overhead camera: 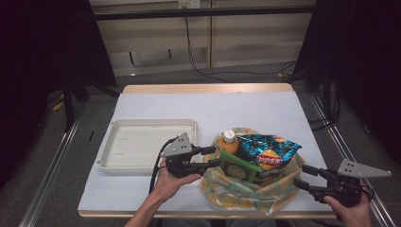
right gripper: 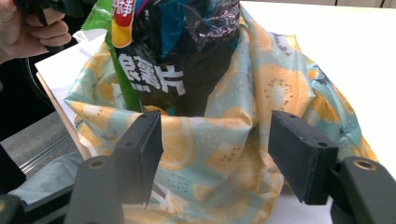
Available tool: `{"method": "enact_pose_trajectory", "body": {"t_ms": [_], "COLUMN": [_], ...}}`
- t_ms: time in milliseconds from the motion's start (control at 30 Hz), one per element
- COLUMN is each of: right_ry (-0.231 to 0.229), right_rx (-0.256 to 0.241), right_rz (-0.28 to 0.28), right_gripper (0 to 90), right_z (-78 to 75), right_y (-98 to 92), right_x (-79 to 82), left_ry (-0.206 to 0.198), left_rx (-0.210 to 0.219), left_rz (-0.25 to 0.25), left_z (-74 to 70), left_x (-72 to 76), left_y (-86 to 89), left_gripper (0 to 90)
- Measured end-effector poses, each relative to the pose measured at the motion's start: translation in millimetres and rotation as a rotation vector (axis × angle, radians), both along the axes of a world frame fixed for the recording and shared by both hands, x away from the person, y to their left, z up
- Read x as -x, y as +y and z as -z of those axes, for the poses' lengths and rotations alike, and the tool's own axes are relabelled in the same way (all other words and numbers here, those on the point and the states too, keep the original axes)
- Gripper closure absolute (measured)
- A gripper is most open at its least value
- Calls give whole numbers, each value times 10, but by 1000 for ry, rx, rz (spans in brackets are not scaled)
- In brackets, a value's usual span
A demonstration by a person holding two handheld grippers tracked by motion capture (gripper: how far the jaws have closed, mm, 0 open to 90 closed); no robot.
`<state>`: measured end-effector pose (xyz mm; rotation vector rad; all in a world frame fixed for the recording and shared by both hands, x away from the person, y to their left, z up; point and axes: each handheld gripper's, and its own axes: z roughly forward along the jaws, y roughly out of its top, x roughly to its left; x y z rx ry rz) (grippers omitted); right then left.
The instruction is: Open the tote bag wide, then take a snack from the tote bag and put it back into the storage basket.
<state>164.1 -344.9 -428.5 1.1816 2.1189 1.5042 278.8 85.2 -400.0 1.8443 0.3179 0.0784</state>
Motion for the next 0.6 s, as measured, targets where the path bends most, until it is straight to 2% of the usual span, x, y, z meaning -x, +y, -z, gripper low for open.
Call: {"method": "enact_pose_trajectory", "body": {"t_ms": [167,267,433,467,533,567,600], "right_ry": [0,2,9,12,14,10,9], "right_rx": [4,8,8,12,15,13,14], "right_rz": [-14,-26,-24,-21,-19,-25,-30], "right_gripper": [347,343,338,338,336,337,336], "right_z": [3,8,19,24,25,22,22], "right_y": [30,56,52,51,57,62,66], "right_x": [13,9,-2,-6,-7,-2,2], "left_ry": [22,16,-2,9,-7,-7,1], "left_rx": [13,14,7,34,-6,-12,-14], "left_rz": [-15,-15,36,44,59,55,73], "left_z": [30,33,-39,-30,5,21,27], "left_x": [-95,-150,-205,-219,-223,-218,-218], "left_y": [-87,-90,-139,-157,-209,-226,-237], "left_gripper": [527,502,512,515,522,522,522]}}
